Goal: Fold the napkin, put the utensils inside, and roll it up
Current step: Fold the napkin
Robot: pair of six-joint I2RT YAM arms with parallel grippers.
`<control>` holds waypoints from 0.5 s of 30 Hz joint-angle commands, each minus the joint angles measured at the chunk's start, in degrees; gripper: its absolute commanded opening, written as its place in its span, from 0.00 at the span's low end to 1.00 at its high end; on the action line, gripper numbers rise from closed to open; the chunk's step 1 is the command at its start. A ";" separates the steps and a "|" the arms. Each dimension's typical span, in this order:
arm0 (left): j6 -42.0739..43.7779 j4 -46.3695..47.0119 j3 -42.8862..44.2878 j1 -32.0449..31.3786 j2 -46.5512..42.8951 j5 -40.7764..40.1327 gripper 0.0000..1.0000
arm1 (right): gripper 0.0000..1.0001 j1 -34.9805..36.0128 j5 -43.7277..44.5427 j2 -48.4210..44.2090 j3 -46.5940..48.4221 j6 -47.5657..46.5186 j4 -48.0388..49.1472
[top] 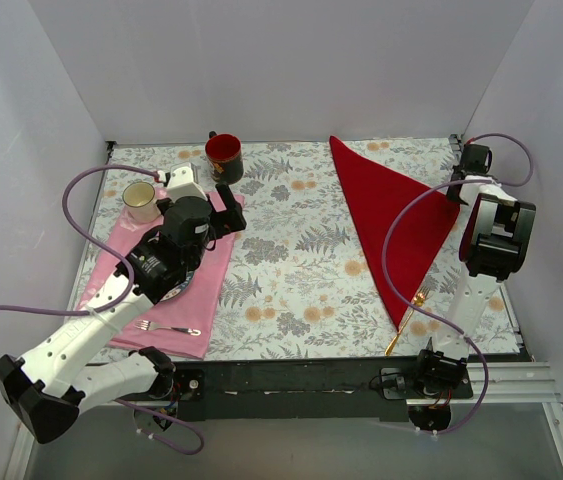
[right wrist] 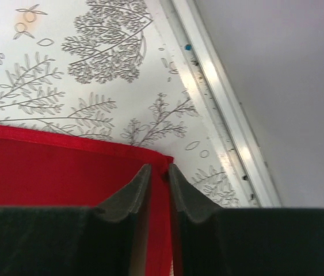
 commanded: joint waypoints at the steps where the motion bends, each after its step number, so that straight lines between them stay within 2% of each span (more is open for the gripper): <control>1: -0.16 -1.18 1.43 -0.18 0.30 0.03 0.98 | 0.32 -0.28 7.20 0.09 4.12 0.86 -3.08; 2: -0.34 -1.36 1.86 -0.18 0.30 0.39 0.98 | 0.35 -0.20 6.77 -0.17 3.60 0.94 -3.17; 3: -0.51 -1.88 2.04 -0.18 0.30 0.82 0.98 | 0.43 -0.11 6.42 -1.39 2.73 1.12 -2.83; 6: -0.95 -2.50 3.10 -0.18 0.91 4.59 0.98 | 0.55 0.68 5.01 -5.16 -0.96 1.56 -1.77; 10: -1.04 -1.37 4.68 -0.09 3.98 13.64 0.98 | 0.58 4.54 6.41 -12.11 -6.15 3.05 -2.82; 11: -0.96 -0.75 5.12 -0.09 5.20 18.62 0.98 | 0.58 6.99 7.38 -13.52 -6.85 4.27 -4.13; 12: -1.48 0.21 6.16 0.08 8.61 20.93 0.98 | 0.58 8.06 7.91 -16.58 -7.99 9.24 -9.27; 15: -4.46 3.37 8.97 0.78 14.78 31.55 0.97 | 0.56 13.59 7.30 -24.04 -13.16 15.07 -14.84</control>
